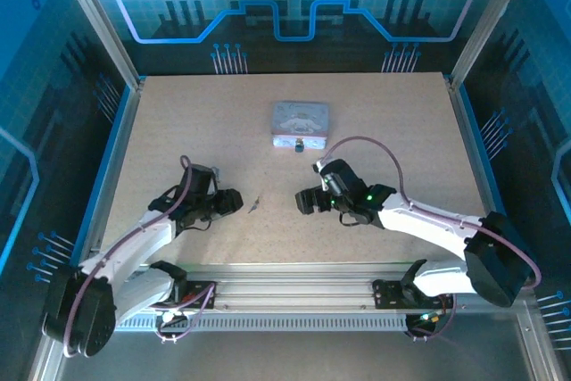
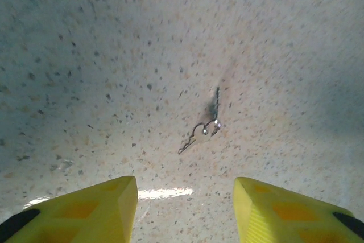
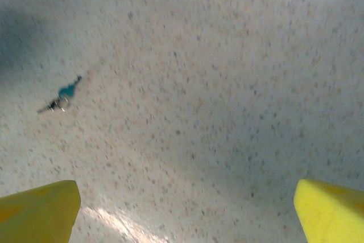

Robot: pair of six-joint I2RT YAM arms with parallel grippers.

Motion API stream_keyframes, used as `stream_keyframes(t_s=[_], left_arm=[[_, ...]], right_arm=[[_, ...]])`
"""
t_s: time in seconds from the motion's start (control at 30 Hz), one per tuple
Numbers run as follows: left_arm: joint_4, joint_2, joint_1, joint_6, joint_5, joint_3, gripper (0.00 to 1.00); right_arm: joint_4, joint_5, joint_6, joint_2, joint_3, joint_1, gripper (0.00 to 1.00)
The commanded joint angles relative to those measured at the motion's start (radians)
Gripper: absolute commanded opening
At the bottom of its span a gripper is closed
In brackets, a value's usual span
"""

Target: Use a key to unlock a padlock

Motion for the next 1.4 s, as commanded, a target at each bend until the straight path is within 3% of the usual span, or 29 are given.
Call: stream_keyframes(t_s=[0.0, 0.23, 0.63, 1.37], left_arm=[[0.076, 0.083, -0.021, -0.035, 0.044, 0.011, 0.47], [0.182, 0.202, -0.035, -0.061, 0.068, 0.018, 0.43], [0.299, 0.332, -0.052, -0.091, 0.069, 0.052, 0.38], [0.212, 0.45, -0.133, -0.06, -0.031, 0.152, 0.33]], right_arm=[[-0.029, 0.035, 0.059, -0.056, -0.064, 0.014, 0.98], [-0.015, 0.074, 0.093, -0.096, -0.119, 0.013, 0.98], [-0.001, 0.049, 0.063, 0.079, 0.036, 0.013, 0.98], [-0.022, 0.063, 0.042, 0.102, 0.039, 0.011, 0.99]])
